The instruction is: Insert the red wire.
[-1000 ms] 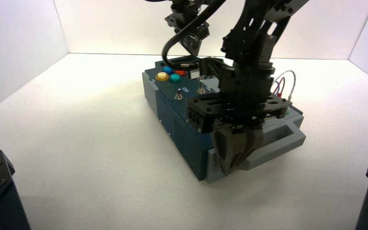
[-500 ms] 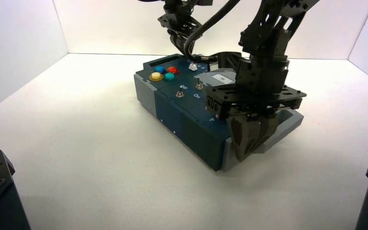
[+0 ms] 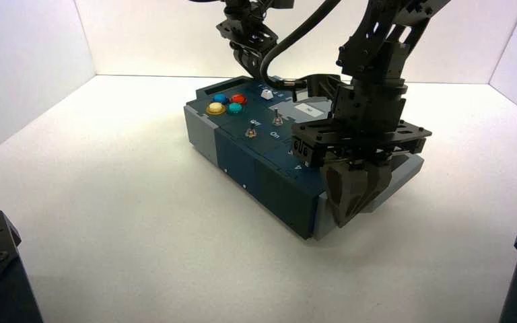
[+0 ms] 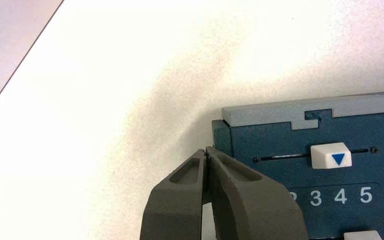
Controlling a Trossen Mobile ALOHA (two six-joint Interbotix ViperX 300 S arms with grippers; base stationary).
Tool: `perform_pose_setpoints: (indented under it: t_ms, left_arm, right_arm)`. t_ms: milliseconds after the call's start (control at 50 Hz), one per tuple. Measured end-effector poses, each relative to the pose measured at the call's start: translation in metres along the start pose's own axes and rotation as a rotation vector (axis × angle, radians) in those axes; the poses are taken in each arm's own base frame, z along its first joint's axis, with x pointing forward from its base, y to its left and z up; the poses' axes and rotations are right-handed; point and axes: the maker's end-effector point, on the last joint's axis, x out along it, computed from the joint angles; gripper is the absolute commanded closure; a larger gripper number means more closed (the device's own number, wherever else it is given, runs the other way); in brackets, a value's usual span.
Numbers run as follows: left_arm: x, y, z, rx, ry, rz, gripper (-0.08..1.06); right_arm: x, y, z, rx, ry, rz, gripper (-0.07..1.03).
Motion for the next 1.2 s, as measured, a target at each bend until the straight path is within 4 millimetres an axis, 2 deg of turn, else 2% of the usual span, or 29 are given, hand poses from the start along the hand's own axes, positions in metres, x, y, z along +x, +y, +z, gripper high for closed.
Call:
perform_pose_setpoints:
  t_ms: [380, 600, 880, 920, 1080, 1200]
  left_arm:
    - [0.000, -0.002, -0.016, -0.013, 0.015, -0.001, 1.01]
    - [-0.009, 0.000, -0.034, -0.035, 0.020, 0.008, 1.01]
    - [-0.020, -0.005, -0.043, -0.038, 0.027, 0.005, 1.01]
    - [-0.021, -0.010, -0.044, -0.039, 0.029, -0.003, 1.01]
    - [-0.017, -0.057, -0.035, 0.038, 0.044, -0.048, 1.01]
    - [-0.016, -0.067, -0.033, 0.051, 0.045, -0.058, 1.01]
  right_arm:
    - [0.000, -0.003, -0.001, 0.011, 0.003, -0.001, 0.98]
    - [0.001, -0.005, -0.001, 0.020, 0.004, -0.001, 0.98]
    - [0.001, -0.011, -0.001, 0.043, 0.008, -0.001, 0.98]
    - [0.001, -0.013, -0.001, 0.053, 0.008, -0.001, 0.98]
    - [0.000, -0.017, 0.001, 0.072, 0.006, 0.000, 0.98]
    - [0.000, -0.019, 0.002, 0.084, 0.002, -0.010, 0.98]
